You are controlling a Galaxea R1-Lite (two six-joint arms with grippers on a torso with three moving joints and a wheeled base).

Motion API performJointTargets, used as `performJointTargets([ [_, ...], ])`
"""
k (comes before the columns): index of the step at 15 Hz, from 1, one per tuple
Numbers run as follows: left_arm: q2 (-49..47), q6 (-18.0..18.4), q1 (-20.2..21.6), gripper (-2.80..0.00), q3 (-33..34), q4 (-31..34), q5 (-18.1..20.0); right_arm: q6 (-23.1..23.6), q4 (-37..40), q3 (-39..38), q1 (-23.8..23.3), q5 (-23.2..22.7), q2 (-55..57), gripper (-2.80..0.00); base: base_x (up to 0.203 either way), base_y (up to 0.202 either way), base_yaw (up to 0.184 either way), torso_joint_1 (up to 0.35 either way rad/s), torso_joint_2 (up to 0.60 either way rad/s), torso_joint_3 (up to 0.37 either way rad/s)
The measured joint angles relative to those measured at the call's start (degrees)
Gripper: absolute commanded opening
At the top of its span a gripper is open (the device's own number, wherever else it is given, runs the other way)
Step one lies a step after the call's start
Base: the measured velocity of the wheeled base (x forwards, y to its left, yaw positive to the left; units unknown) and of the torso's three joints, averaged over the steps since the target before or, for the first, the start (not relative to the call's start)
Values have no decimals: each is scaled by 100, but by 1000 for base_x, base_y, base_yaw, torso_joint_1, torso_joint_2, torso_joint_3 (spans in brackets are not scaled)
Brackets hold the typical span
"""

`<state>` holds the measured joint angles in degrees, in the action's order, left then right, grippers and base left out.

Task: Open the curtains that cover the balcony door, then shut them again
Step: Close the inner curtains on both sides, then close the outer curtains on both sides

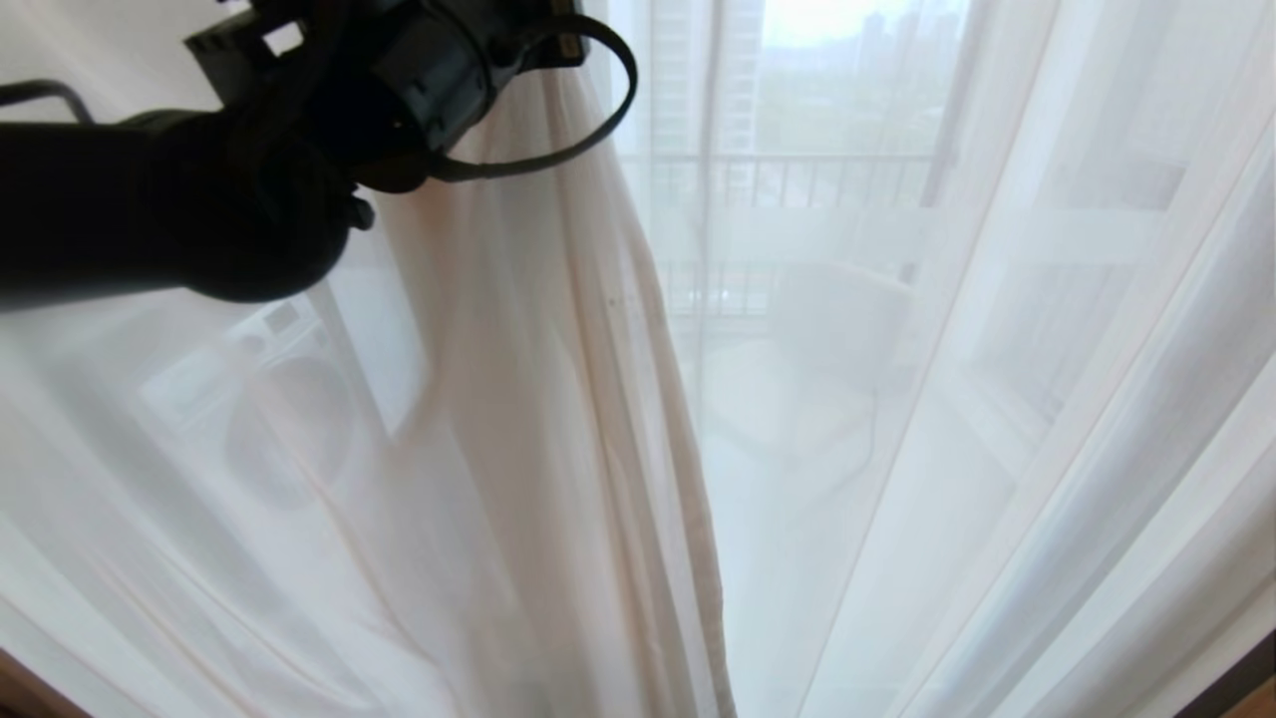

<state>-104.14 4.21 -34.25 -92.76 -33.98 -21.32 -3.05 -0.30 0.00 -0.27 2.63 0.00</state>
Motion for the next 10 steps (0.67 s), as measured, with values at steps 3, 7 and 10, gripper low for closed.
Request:
performJointTargets([
  [3,534,-2,721,-280,664,27,-37,-1,0,0,0,0,0,-280,0,0,0,0,0,0],
  [7,1233,9,1558,-280,1741,13,-43,-1,0,0,0,-2,0,-280,0,0,0,0,0,0],
  [10,1576,10,2045,-280,2257,-14,-43,-3,0,0,0,0,0,-280,0,0,0,0,0,0],
])
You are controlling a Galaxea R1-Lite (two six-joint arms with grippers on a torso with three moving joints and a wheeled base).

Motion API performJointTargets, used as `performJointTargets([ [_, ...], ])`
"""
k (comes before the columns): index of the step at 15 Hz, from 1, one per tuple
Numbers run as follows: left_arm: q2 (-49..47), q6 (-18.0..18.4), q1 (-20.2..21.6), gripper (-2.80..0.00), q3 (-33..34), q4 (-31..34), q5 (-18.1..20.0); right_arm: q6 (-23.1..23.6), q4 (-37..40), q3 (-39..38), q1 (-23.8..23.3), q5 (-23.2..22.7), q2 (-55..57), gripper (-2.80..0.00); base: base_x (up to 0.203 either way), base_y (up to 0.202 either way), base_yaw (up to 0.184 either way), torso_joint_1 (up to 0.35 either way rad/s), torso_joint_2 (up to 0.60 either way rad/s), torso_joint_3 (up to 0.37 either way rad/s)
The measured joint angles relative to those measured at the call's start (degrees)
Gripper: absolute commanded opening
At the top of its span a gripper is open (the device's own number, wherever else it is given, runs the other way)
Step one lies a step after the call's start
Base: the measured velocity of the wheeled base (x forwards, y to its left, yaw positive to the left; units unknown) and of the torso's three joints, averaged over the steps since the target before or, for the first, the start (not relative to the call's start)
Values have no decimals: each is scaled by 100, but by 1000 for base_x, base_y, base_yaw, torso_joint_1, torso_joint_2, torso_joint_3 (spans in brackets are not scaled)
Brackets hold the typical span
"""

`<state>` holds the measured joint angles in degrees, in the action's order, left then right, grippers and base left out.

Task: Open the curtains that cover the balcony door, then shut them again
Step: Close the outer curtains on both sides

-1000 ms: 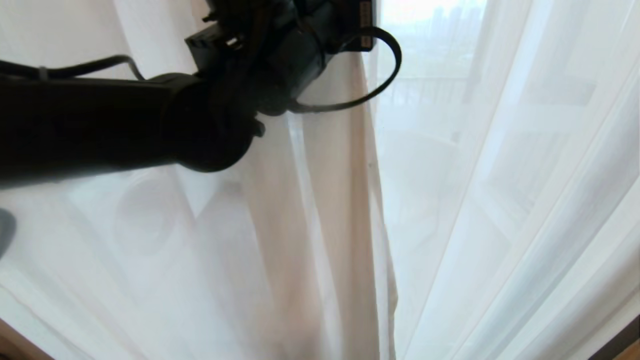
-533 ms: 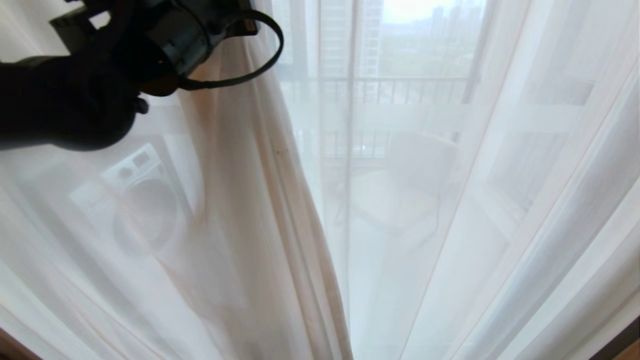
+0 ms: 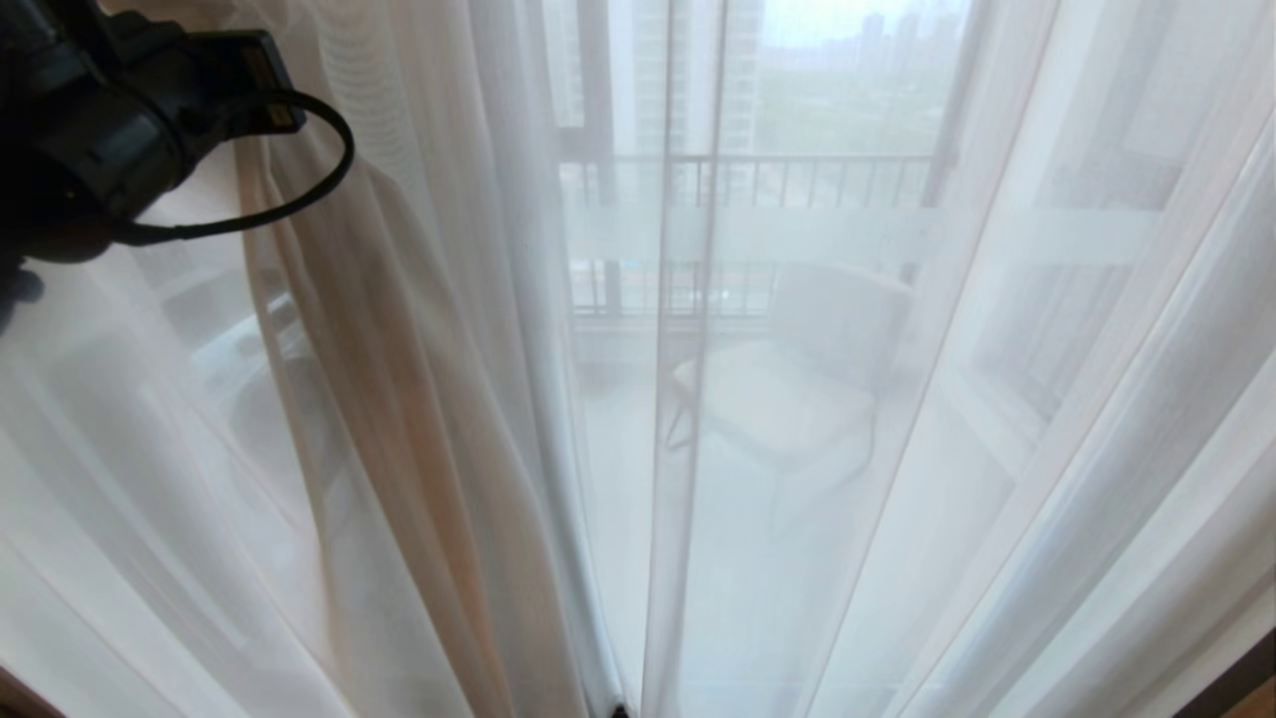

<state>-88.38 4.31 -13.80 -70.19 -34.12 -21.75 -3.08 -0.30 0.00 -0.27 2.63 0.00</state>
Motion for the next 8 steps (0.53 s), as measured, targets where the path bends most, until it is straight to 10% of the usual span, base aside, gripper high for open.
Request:
performJointTargets([
  [5,205,-2,228,-280,183,36,0,0,0,0,0,-4,0,-280,0,0,0,0,0,0],
  [6,231,-2,229,0,220,31,0,4,0,0,0,-2,0,-280,0,0,0,0,0,0],
  [8,303,1,198,0,329,30,1,2,0,0,0,0,0,-280,0,0,0,0,0,0],
])
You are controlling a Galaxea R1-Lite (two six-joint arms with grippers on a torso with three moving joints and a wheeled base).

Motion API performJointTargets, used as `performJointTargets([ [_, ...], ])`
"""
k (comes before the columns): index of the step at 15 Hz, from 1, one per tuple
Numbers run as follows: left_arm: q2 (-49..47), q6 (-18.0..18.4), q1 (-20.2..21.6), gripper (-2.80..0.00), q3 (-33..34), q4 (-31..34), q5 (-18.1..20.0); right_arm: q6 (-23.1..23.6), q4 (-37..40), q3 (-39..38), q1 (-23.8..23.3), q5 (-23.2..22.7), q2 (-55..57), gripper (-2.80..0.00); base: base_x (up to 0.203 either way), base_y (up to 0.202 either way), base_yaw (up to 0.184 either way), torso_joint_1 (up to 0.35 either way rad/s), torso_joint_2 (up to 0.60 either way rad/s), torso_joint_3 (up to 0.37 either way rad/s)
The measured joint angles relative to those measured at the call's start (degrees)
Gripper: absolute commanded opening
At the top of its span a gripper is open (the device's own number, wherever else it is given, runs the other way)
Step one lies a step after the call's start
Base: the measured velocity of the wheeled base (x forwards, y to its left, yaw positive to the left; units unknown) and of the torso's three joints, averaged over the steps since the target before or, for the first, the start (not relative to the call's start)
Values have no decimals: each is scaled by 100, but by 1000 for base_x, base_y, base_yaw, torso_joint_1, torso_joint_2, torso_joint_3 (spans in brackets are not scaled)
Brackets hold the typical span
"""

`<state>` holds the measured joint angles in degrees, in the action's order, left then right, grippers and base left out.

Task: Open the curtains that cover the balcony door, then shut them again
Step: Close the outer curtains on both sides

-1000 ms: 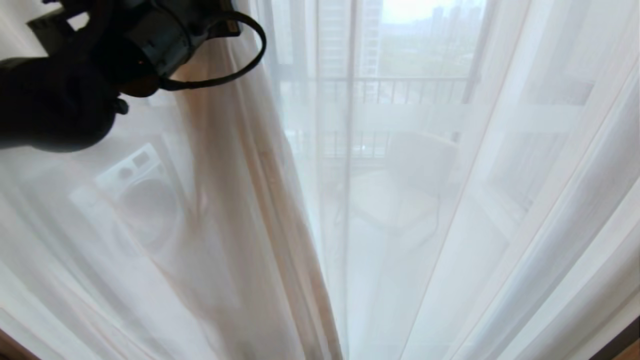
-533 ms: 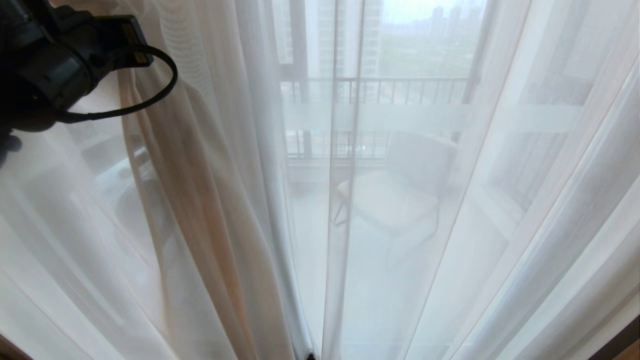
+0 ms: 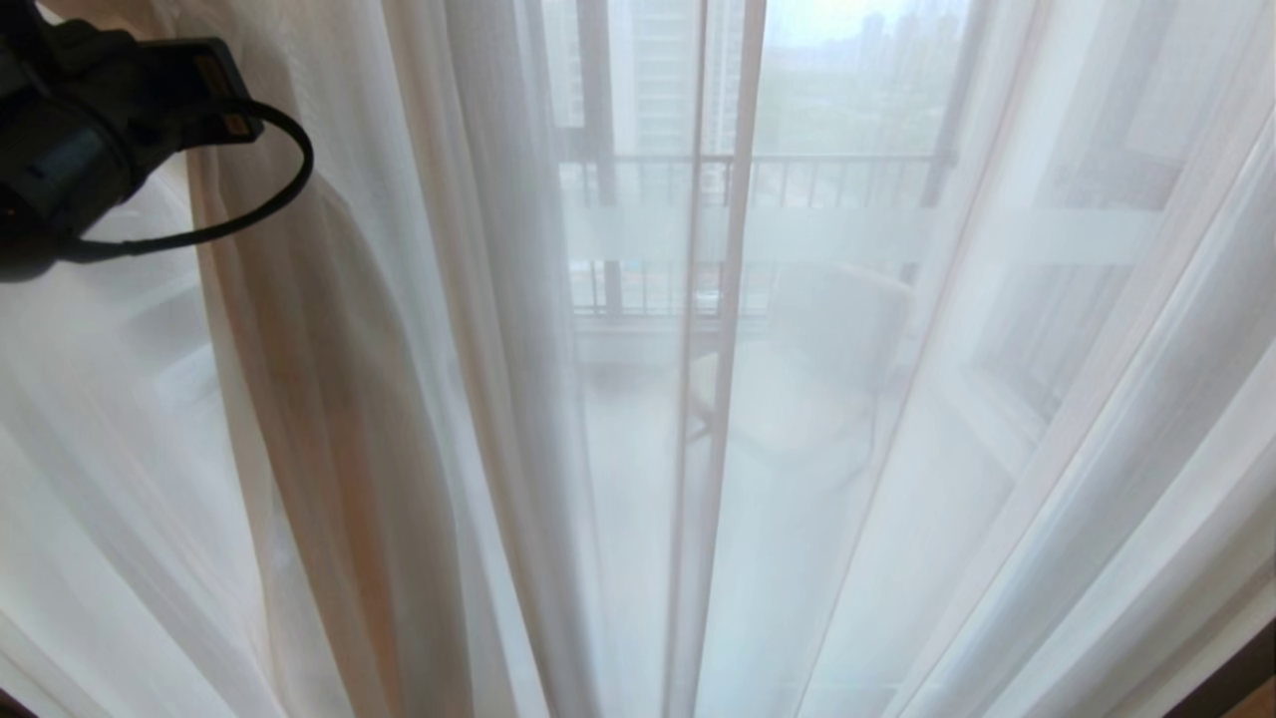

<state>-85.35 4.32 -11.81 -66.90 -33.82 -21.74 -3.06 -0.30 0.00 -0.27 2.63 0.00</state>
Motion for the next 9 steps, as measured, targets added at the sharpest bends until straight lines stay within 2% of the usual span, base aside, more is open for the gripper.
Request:
performJointTargets([
  [9,666,14,-74,0,837,14,21,0,0,0,0,0,0,-280,0,0,0,0,0,0],
])
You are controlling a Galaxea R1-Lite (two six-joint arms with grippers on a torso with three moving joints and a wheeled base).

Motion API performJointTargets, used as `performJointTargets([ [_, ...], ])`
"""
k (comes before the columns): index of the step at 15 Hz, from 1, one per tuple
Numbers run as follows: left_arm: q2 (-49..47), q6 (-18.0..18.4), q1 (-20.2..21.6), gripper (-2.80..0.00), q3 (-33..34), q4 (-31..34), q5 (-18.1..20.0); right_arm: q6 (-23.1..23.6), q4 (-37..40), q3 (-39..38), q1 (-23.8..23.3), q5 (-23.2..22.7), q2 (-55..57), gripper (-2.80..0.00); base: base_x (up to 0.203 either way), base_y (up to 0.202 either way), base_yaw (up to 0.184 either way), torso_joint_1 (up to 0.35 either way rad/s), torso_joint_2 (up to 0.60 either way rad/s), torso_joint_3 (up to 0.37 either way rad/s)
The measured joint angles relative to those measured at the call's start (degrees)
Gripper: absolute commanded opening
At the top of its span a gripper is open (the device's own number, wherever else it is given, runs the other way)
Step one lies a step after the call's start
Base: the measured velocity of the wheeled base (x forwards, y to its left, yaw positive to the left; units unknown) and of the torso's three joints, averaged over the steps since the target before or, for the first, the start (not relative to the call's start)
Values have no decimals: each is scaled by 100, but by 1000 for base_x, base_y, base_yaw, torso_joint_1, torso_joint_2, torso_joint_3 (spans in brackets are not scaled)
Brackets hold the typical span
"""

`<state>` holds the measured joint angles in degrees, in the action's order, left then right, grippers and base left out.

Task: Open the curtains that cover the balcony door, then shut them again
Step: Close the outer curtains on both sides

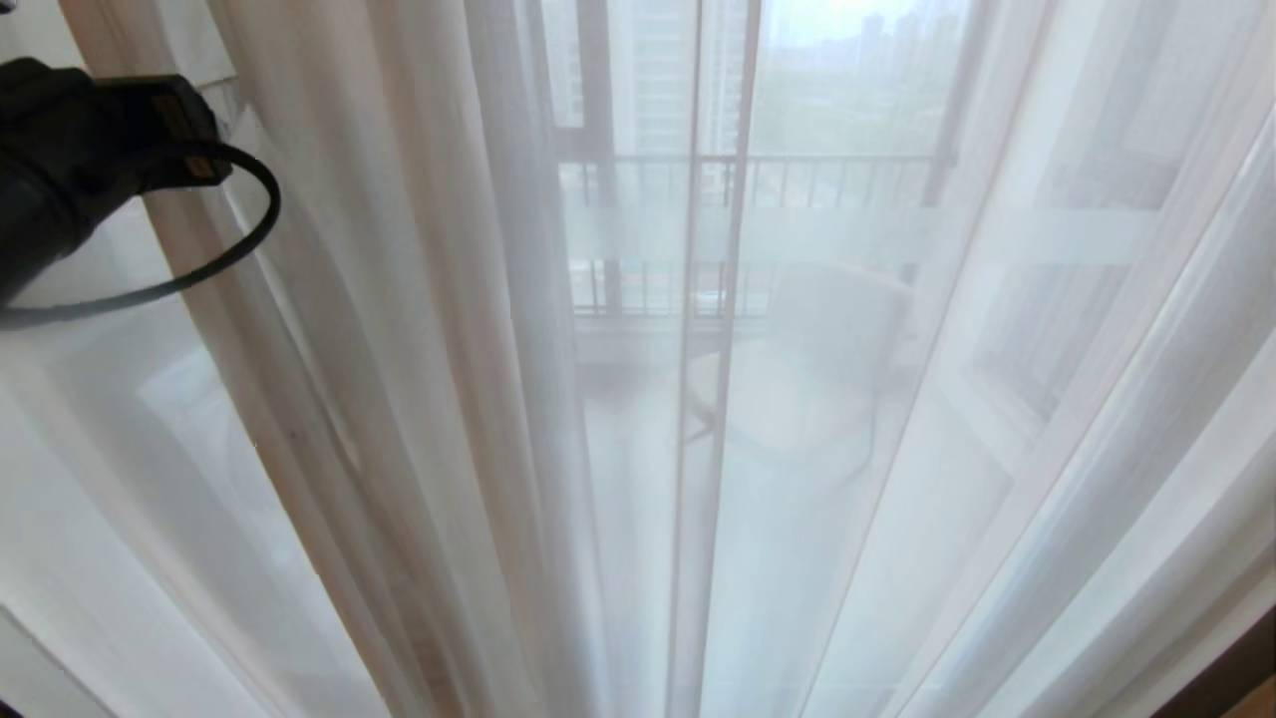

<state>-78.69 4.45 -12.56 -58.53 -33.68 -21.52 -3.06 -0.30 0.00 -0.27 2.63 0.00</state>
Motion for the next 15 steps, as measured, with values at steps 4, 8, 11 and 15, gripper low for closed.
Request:
performJointTargets([
  [4,660,-2,12,0,697,4,-5,0,0,0,0,0,0,-280,0,0,0,0,0,0],
  [8,1435,-15,16,0,1425,10,1,1,0,0,0,0,0,-280,0,0,0,0,0,0],
  [11,2004,-15,18,0,1802,243,3,0,0,0,0,0,0,-280,0,0,0,0,0,0],
  [15,2719,-32,29,0,2076,862,3,0,-2,0,0,0,0,-280,0,0,0,0,0,0],
])
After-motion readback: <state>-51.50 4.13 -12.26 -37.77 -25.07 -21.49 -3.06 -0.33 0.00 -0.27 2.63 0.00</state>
